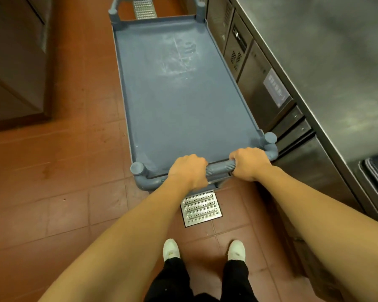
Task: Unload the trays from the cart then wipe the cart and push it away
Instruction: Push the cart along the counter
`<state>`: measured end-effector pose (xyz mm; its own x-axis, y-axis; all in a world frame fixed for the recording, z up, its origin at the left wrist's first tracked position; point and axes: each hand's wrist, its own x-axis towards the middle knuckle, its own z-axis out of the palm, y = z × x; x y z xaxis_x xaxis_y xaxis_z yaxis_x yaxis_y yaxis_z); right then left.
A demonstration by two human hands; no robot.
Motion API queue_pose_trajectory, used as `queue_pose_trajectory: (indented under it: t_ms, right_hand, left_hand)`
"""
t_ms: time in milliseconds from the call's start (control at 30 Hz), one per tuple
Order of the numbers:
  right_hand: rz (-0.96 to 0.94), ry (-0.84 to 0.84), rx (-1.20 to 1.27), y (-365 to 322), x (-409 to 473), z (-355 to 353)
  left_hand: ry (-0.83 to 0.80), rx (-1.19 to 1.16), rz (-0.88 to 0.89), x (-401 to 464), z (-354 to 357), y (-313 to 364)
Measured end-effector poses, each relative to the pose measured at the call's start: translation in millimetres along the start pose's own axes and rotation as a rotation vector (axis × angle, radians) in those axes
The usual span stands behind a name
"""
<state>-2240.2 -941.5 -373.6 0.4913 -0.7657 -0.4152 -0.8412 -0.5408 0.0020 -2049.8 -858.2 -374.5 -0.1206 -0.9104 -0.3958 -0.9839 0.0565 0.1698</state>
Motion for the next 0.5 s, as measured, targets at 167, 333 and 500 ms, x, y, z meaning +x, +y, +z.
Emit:
queue_pose_trajectory:
  t_ms: [167,333,500]
  right_hand:
    - [-0.151,-0.032,0.013,-13,4,3]
    - [-0.171,-0.102,0.012,5,3,2]
    - [-0.138,-0.147,-0.034,50,1,-6]
  left_hand:
    - [-0.036,0.088,-0.132,-15,5,-9]
    - [-0.049,0.158,-0.158,-12,4,14]
    - [-0.049,0.077,-0.135,8,0,58]
